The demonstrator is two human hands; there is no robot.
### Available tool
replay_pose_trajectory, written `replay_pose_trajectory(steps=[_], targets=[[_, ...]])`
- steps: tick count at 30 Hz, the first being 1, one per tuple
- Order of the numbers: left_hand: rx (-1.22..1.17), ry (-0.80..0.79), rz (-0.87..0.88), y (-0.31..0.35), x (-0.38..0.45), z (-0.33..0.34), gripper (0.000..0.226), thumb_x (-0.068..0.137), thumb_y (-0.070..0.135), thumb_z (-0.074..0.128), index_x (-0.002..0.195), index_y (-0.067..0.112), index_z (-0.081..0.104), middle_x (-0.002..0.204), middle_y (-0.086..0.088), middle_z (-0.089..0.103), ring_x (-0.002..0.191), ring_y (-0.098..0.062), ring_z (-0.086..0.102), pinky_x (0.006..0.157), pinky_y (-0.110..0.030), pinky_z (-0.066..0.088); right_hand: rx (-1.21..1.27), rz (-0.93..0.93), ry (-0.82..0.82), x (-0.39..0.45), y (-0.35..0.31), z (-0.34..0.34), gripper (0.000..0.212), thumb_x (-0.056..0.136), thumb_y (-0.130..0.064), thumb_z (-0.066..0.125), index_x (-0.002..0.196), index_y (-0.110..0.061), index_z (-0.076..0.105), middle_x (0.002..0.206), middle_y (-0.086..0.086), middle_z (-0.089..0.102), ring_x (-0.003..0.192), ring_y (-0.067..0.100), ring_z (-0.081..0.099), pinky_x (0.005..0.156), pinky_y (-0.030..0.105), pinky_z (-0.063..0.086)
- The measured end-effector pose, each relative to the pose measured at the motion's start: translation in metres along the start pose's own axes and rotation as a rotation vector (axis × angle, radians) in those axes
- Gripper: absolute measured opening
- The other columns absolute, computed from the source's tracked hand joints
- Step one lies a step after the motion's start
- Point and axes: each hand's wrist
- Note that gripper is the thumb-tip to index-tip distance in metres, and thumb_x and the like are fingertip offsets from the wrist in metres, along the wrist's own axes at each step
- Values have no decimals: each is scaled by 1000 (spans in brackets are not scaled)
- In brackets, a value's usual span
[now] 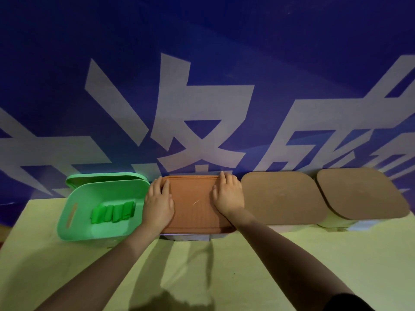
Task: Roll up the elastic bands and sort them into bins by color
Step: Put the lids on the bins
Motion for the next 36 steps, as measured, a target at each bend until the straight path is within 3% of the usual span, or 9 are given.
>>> replay_pose_trajectory(steps=[4,8,13,21,29,33,36], targets=[[25,-23,50,1,-3,0,49,96,20,44,141,3,41,150,-19,34,141,-34,28,113,-45,28,-56,-32,-42,-1,-2,-1,58,97,-43,33,147,-12,31,147,9,40,136,26,34,114,40,28],[4,-24,52,5,-8,-1,61,93,35,23,138,1,45,148,-20,38,140,-35,30,113,-45,28,-83,-46,-48,-6,3,-4,59,96,-42,33,146,-11,34,147,12,40,133,28,36,111,40,30],[-22,-33,56,8,-9,-1,62,91,36,24,138,1,45,147,-19,39,139,-34,31,113,-44,29,-165,-34,-26,-12,1,-2,63,94,-43,26,144,-6,36,146,16,43,137,31,36,119,43,18],[79,-52,63,11,-4,-2,64,89,35,23,136,-2,47,143,-23,43,135,-36,37,112,-46,33,-123,-154,-129,-11,3,-5,64,97,-46,18,153,-16,15,160,6,18,148,22,10,121,42,5],[111,-122,88,8,17,-4,57,97,29,31,147,4,29,155,-17,25,144,-29,17,120,-37,15,-145,-87,-204,6,-8,-11,63,96,-42,31,151,-12,24,151,12,33,142,29,25,120,45,11],[57,-72,128,1,5,-3,63,91,33,20,141,1,41,147,-19,39,138,-33,30,115,-43,28,-177,-72,-126,-19,-12,-7,64,92,-47,27,144,-9,33,145,15,40,135,33,32,117,47,20],[-108,-37,44,6,4,-3,51,95,21,37,142,1,39,148,-21,35,137,-35,32,112,-43,31,-172,-52,-76,-22,-9,-9,68,87,-49,23,137,-6,42,135,17,48,126,35,41,110,47,27]])
Point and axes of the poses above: each hand's wrist, its own x-axis towards the middle knuckle, its own z-axis out of the palm, y = z × x
